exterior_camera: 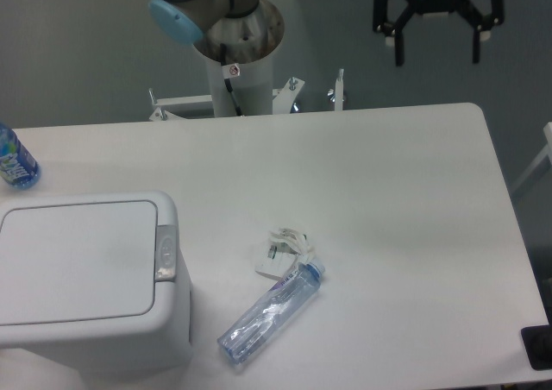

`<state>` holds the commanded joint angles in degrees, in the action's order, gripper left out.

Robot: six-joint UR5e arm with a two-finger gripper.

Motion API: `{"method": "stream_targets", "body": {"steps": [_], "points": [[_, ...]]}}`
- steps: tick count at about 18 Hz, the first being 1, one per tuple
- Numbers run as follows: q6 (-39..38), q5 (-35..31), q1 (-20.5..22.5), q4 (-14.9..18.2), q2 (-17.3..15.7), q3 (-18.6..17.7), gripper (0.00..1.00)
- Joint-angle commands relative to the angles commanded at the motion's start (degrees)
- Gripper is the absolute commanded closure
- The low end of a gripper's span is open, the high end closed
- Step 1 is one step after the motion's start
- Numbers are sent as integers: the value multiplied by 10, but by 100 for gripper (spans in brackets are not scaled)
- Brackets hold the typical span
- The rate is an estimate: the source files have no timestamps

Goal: Open the trash can

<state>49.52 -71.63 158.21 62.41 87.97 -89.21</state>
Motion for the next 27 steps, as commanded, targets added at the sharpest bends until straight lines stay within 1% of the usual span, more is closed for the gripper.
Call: {"method": "stream_targets", "body": {"steps": [2,4,5,9,12,15,16,18,20,22,27], "points": [[-81,0,-19,-27,17,2,0],[-138,0,-54,-45,37,6,0],[-158,0,-72,-47,47,11,0],[-234,0,-124,-48,77,23,0],[-315,0,-166,-48,110,46,0],[-389,0,-199,-57,148,90,0],[-409,0,-206,-62,156,98,0],[-432,0,-225,-75,164,99,0],[-437,0,-236,-80,166,95,0],[-442,0,-250,-81,165,89,0],[-441,-1,-262,-82,164,75,0]]}}
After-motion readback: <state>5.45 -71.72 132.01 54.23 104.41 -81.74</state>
